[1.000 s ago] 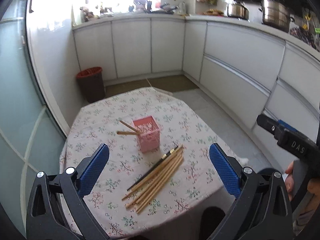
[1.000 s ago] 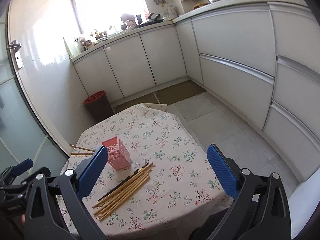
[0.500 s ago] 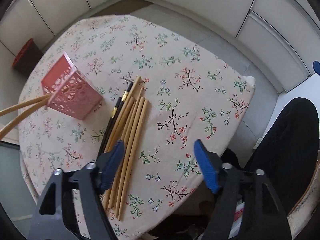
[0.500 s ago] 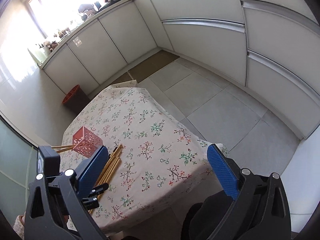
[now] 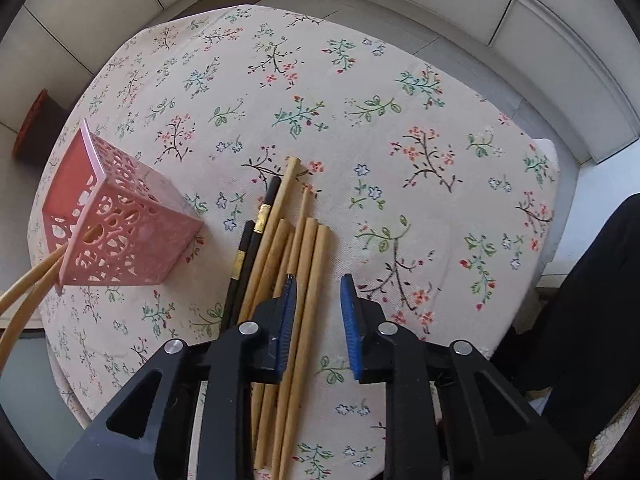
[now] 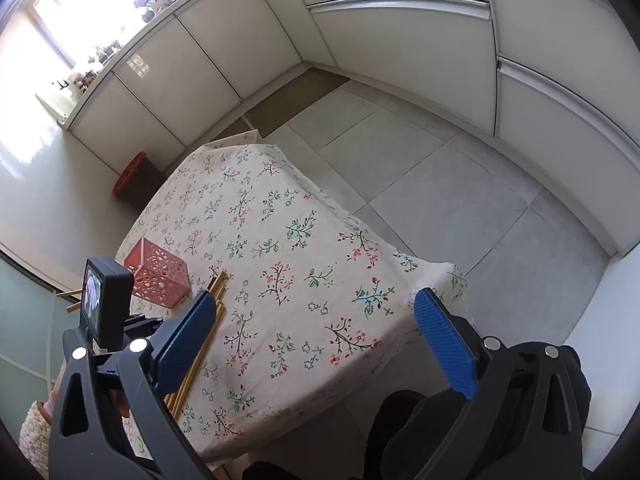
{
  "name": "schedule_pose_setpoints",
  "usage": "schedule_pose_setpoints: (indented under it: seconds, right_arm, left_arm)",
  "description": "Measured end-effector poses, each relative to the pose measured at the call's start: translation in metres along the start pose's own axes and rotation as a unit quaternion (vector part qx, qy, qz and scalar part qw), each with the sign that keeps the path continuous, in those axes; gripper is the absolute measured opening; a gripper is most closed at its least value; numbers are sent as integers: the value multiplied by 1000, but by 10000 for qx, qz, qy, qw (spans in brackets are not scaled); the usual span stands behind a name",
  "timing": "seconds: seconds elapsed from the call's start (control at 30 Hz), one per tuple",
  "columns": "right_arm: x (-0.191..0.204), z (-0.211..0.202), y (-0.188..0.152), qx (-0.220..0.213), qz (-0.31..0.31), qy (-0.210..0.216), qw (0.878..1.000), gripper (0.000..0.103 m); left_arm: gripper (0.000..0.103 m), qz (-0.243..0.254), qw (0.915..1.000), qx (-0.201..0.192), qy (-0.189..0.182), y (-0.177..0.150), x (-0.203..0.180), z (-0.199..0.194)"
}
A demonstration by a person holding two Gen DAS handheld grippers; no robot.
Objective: Organize utensils
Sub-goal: 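Close the left gripper on another chopstick and lift it upright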
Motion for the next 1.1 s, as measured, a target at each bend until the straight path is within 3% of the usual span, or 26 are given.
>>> schedule_pose_setpoints:
  seconds: [0.13, 0.33, 0.47, 0.53, 0.63, 0.83, 0.97, 1.1]
  right_arm:
    - [-5, 8, 0, 103, 82, -28, 9999, 96]
    - [-8, 16, -1, 202, 90, -37, 9997, 96]
    - [-9, 18, -2, 220, 105, -65, 9997, 96]
    - [-9, 20, -2, 243, 118, -63, 9996, 96]
    - [-9, 22, -3, 297, 136, -49, 9995, 96]
    - [-11, 24, -3, 317, 158, -62, 9994, 96]
    - [-10, 23, -3, 302, 170, -60, 9994, 96]
    - [-10, 24, -4, 318, 156, -49, 9994, 96]
  left_arm:
    - [18, 195, 9994, -40, 281, 4, 2, 9]
    - [17, 396, 9991, 106, 69, -3, -12, 21]
    - [17, 131, 9999, -82, 36, 3, -4, 10]
    - [17, 194, 9991, -140, 346, 6, 2, 8]
    - [17, 357, 9980, -63, 527, 4, 1, 14]
    - [17, 590, 9980, 13, 215, -6, -17, 16]
    - [17, 98, 9995, -41, -281, 0, -9, 3]
    - [17, 109, 9999, -43, 91, 1, 4, 3]
Point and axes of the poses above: each gripper's, at about its wrist camera, not at the fingertips, and z roughly the way its jaws point, x to its left, y to its top, the point moved 6 cm from there along z, roughly the way its jaws point, and after that the axes turned 9 degrees about y, right-handed, at the moved point
